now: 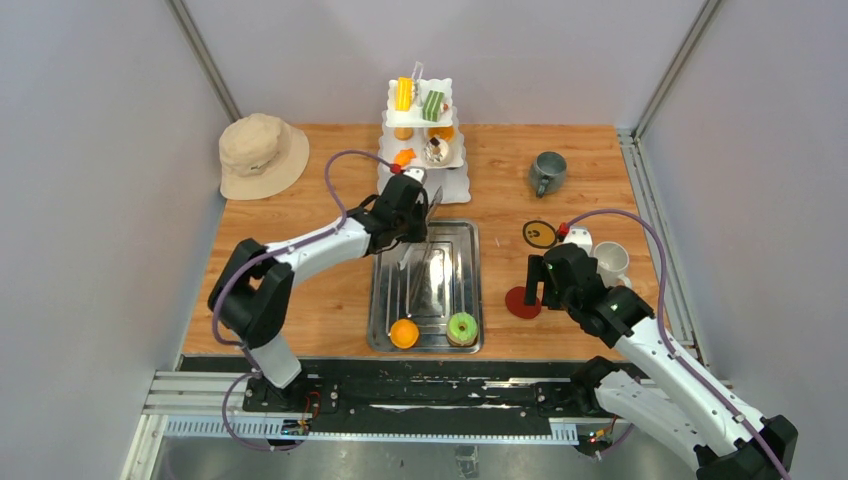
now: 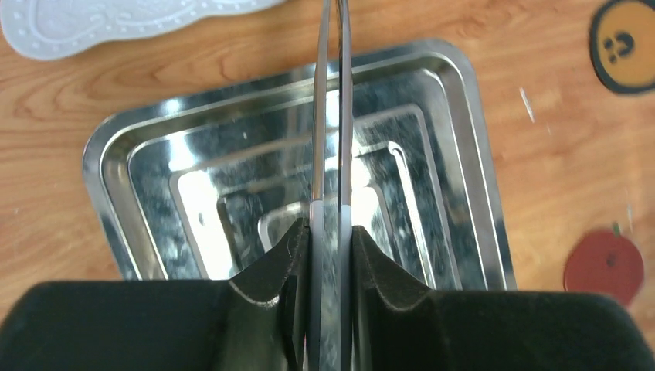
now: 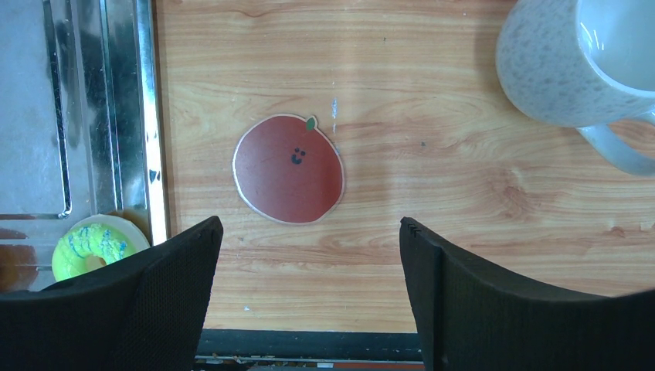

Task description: Serve the afternoon tea

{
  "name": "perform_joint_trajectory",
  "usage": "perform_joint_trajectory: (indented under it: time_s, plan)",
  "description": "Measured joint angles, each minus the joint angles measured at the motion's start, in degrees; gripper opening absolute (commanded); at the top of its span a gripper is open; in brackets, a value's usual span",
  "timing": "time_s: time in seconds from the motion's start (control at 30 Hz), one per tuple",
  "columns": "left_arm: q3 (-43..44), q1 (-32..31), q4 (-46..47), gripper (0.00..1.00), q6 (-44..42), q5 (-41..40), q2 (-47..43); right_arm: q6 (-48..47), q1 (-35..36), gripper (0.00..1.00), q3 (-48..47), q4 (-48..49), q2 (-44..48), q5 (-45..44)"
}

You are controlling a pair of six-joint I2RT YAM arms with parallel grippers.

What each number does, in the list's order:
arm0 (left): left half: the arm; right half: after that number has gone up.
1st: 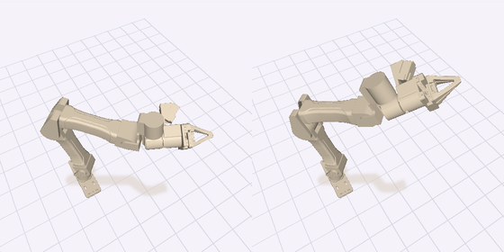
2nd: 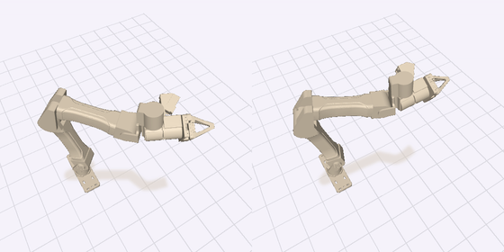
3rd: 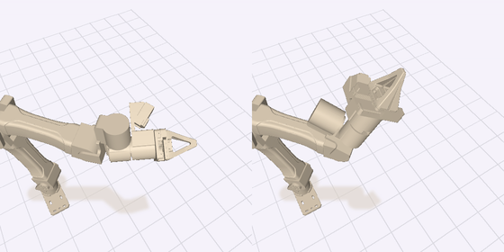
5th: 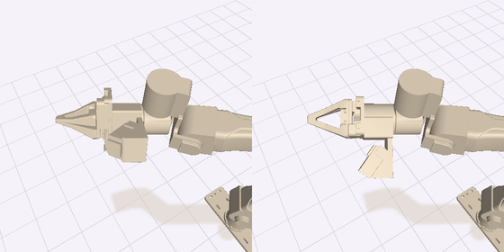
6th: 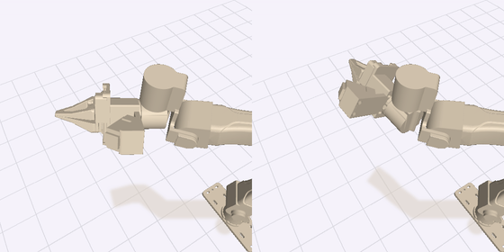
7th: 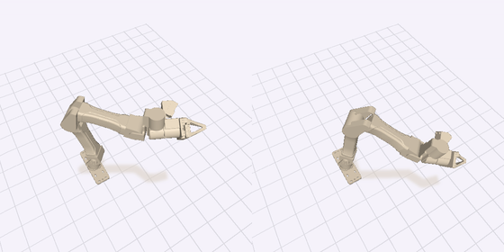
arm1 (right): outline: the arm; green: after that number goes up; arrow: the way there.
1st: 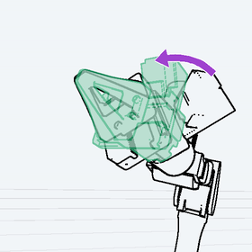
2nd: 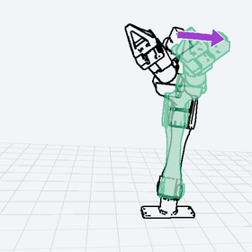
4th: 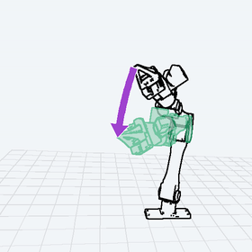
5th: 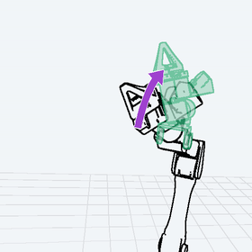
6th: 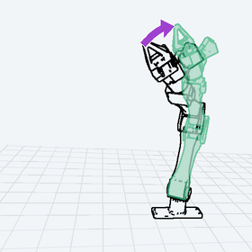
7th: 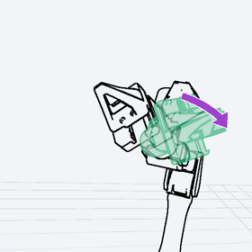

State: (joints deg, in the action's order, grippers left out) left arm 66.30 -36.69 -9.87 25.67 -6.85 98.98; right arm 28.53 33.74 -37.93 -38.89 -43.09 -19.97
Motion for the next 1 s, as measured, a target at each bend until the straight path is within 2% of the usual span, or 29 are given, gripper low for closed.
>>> perform_joint_trajectory:
  time_s: [0.13, 0.27, 0.43, 0.63, 0.73, 1.0]
  plan:
    - [-4.9, -1.99, -2.93, 0.14, -2.4, 1.33, -8.44, -0.02, 0.0, 0.84, 0.0, 0.02, -0.24, 0.0]
    - [-8.41, -3.89, -9.62, 0.19, -8.02, 5.79, -17.35, -0.04, 0.0, 0.84, -0.02, 0.02, -0.74, 0.02]
    - [-9.01, -7.02, -20.48, 0.25, -13.46, 11.58, -25.86, -0.07, 0.0, 0.84, -0.13, 0.02, -1.62, 0.02]
    - [-10.23, -10.27, -29.11, 0.3, -14.29, 19.8, -34.86, 0.0, 0.0, 0.84, -0.83, 0.02, -3.17, 0.04]
    - [-11.82, -10.56, -30.6, 0.34, -13.62, 22.47, -36.61, 0.0, 0.0, 0.84, -0.9, 0.04, -3.85, 0.46]
    - [-14.73, -13.94, -33.35, 0.36, -13.05, 25.77, -34.42, 0.02, 0.0, 0.84, -1.77, 0.39, -5.97, 1.07]
